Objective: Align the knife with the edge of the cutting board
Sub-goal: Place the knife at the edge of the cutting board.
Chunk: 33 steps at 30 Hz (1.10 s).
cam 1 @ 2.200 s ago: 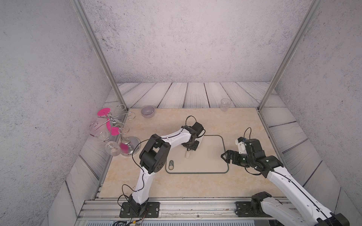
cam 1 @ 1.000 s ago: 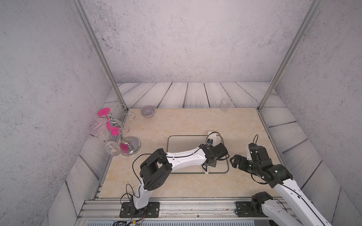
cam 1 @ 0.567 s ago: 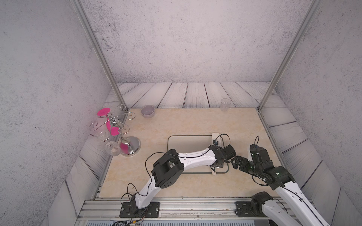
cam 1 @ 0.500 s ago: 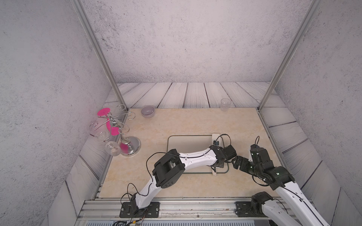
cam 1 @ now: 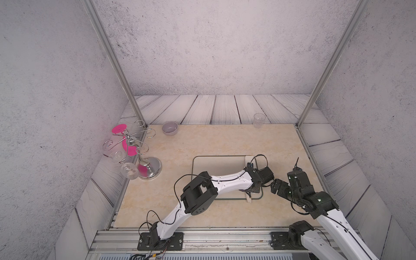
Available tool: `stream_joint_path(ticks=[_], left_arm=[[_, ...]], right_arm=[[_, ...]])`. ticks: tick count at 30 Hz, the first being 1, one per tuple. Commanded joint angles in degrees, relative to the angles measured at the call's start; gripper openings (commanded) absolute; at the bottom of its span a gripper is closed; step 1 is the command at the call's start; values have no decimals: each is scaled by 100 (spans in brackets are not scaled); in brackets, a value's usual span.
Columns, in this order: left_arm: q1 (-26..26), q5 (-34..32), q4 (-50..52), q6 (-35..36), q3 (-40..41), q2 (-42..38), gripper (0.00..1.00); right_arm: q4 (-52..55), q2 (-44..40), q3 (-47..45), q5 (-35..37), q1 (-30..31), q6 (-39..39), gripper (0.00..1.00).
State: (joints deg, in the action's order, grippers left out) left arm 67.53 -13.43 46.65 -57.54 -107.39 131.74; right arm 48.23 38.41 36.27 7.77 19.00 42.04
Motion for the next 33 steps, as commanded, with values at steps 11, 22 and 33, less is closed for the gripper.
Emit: stream_joint_path(ticks=[11, 22, 33], left_arm=[[-53, 185, 242, -228, -595, 363, 3], [-81, 290, 289, -249, -657, 446, 4], [-96, 414, 329, -248, -712, 541, 5]], right_arm=[[38, -36, -103, 410, 31, 187, 99], [37, -44, -109, 425, 29, 212, 99], [38, -43, -120, 427, 25, 226, 99]])
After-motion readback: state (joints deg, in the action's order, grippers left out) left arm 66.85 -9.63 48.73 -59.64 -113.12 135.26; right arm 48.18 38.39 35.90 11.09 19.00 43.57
